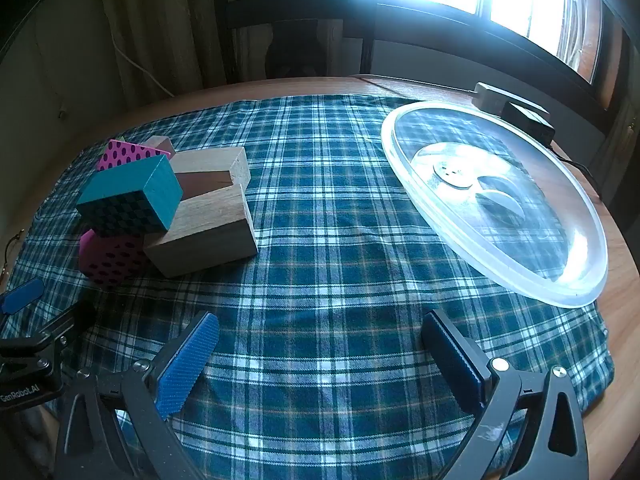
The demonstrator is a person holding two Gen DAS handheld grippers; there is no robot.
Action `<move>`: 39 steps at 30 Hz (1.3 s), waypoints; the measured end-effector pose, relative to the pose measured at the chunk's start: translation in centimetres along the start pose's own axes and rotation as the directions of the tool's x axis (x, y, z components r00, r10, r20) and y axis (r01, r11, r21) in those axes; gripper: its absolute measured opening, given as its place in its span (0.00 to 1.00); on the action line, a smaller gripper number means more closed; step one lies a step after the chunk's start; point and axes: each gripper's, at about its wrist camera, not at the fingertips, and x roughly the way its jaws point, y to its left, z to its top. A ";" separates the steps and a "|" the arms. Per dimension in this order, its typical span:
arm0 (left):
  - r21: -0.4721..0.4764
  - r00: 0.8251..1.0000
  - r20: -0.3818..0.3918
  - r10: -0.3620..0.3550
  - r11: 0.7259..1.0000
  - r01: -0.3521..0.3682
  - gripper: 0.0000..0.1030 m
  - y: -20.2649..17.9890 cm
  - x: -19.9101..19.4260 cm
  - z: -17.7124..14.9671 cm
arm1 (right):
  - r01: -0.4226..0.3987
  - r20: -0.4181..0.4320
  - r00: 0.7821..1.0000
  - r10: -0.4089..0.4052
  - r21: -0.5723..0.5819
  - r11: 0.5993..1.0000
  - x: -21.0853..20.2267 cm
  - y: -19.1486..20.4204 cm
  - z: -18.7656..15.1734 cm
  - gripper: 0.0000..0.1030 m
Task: Organize rigid objects
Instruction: 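Move the right tool toward the block pile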
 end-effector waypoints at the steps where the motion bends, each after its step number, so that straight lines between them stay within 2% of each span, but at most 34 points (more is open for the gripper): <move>1: 0.000 1.000 -0.001 0.000 1.000 0.000 1.00 0.0 0.0 0.0 | -0.001 -0.001 1.000 0.001 0.001 1.000 0.0 0.0 0.0 1.00; 25: 0.016 1.000 -0.006 -0.016 1.000 0.016 1.00 -0.5 -0.4 -0.2 | -0.003 -0.008 1.000 0.003 -0.012 1.000 0.0 0.0 0.2 1.00; 29: 0.015 1.000 -0.002 -0.023 1.000 0.023 1.00 -0.6 0.0 -0.2 | -0.025 -0.007 1.000 0.025 -0.023 0.999 0.2 0.0 0.3 1.00; 33: -0.035 0.997 0.036 -0.069 0.997 0.071 0.98 0.5 -0.7 -0.1 | -0.088 0.019 0.996 0.087 0.021 0.996 -0.7 -0.2 0.1 1.00; 39: -0.177 0.989 0.141 -0.041 0.982 0.066 0.97 3.7 -2.3 -0.2 | -0.152 0.147 0.978 0.147 0.022 0.988 -4.0 1.1 1.5 0.99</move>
